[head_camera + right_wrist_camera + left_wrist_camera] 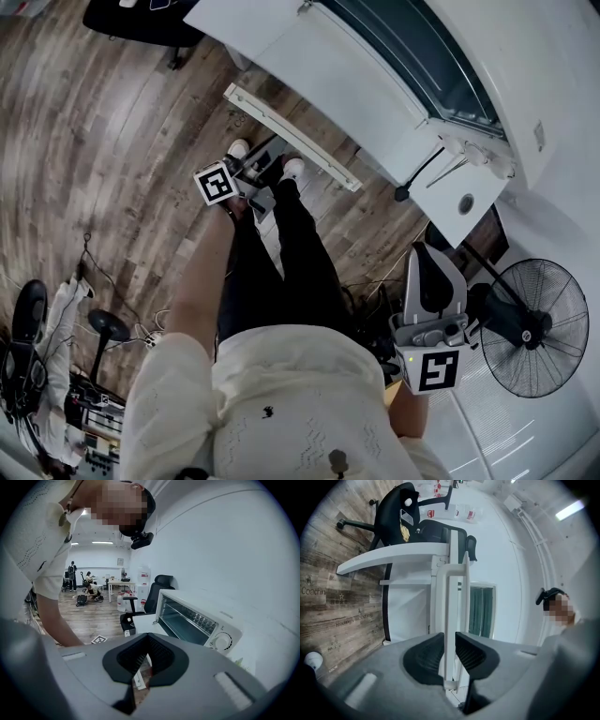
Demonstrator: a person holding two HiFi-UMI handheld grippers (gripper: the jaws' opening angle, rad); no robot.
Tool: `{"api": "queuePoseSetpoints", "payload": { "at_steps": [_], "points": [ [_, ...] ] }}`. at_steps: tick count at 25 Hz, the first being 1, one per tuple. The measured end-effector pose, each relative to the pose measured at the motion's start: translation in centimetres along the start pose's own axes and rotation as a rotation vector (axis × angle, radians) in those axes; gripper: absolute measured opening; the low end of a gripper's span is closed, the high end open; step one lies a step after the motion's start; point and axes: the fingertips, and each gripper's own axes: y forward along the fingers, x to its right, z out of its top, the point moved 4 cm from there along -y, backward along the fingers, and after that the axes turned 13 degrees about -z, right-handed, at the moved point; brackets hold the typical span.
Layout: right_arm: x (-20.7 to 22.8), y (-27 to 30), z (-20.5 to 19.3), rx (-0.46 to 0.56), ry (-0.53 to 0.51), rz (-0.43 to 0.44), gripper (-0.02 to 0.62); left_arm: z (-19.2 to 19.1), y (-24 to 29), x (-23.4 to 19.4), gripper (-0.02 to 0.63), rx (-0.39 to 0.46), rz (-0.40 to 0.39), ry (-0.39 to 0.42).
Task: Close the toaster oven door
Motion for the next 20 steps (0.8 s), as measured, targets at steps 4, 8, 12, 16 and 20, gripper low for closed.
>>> {"api": "queuePoseSetpoints", "payload": {
  "at_steps": [4,8,12,16,20],
  "points": [
    [-0.2,0.0,-0.2,-0.010,-0.009,0.001,0.011,0.0,0.1,0.4,0.080,-0.013,-0.031,-0.007],
    [-0.1,0.0,-0.3,-0.012,-0.020,0.003,0.011,-0.3,0.5,1.6,0.071,-0.041,-0.105,-0.006],
    [-0.3,0.1,-0.1,-0.019,0.017,-0.009,0.011,-0.5,0.6,2.0,0.066,-0.051,-0.115,-0.015],
    [-0.1,0.0,0.1,-0.013,0.018,-0.014,0.011,-0.2,0.5,2.0,0.071,-0.079,-0.095,0.008],
    [0.1,0.1,0.2,-0.013,0.020,-0.018,0.011,0.0,0.4,1.6,0.091,-0.109,-0.041,0.064]
  ]
}}
